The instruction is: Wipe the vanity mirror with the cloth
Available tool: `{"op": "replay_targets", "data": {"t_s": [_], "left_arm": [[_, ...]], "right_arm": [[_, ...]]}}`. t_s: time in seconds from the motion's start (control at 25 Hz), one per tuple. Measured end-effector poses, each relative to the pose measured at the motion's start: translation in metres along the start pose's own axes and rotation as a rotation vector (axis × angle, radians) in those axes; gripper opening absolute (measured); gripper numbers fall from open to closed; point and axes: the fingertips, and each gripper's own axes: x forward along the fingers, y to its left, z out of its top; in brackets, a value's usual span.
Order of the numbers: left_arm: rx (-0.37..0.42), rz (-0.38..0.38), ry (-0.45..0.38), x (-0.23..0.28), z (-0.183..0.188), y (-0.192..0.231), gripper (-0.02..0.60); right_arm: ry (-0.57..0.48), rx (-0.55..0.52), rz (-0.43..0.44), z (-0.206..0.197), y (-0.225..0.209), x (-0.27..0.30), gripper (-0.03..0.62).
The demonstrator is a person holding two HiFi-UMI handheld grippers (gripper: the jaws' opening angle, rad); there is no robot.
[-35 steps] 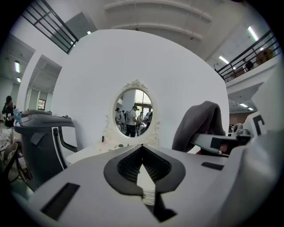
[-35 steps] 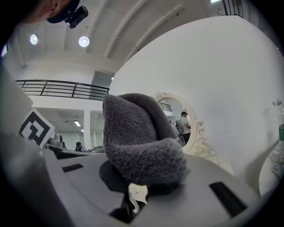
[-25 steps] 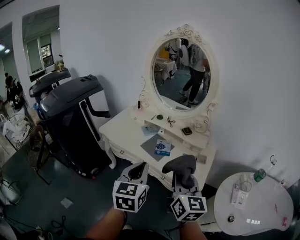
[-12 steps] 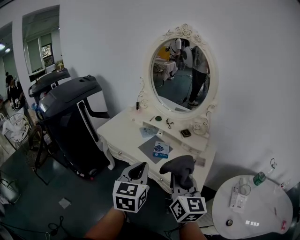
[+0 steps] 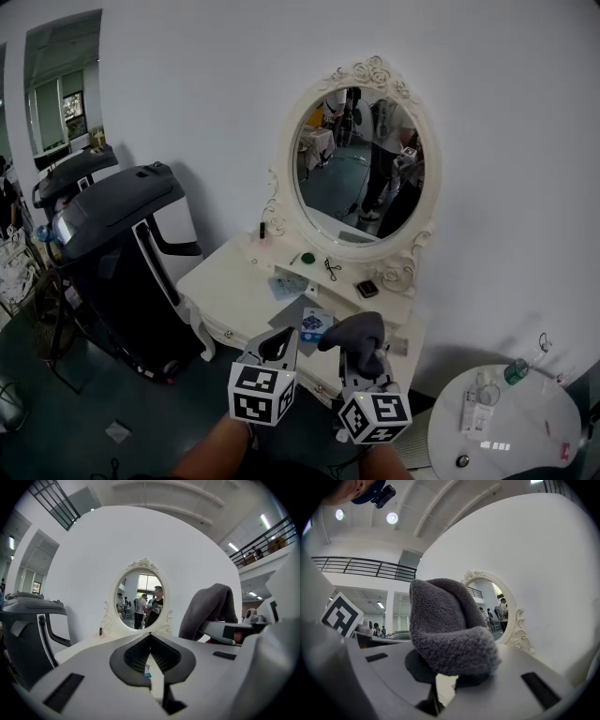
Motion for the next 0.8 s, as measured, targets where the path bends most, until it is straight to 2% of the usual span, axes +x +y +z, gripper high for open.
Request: {"op": "replay_targets", "data": {"t_s": [0.2,0.48,0.8], "left_arm": [[-0.005,-0.034,-0.02,0.028,0.026,0.051,0.006],[-0.013,-0.048,-0.007,0.059,0.036,0.127,0.006],[-0.025,-0.086,0.018,0.083,0.035,0.175,0.006]], "right_arm": [[-0.012,-0.006,-0.041,0.013,0.007,0.058,0.037],[0.007,-0.009,-0.077,0.001,0.028,0.13,0.037],[0.012,0.009,-0.157,-0.009,0.026,0.175,0.037]]}}
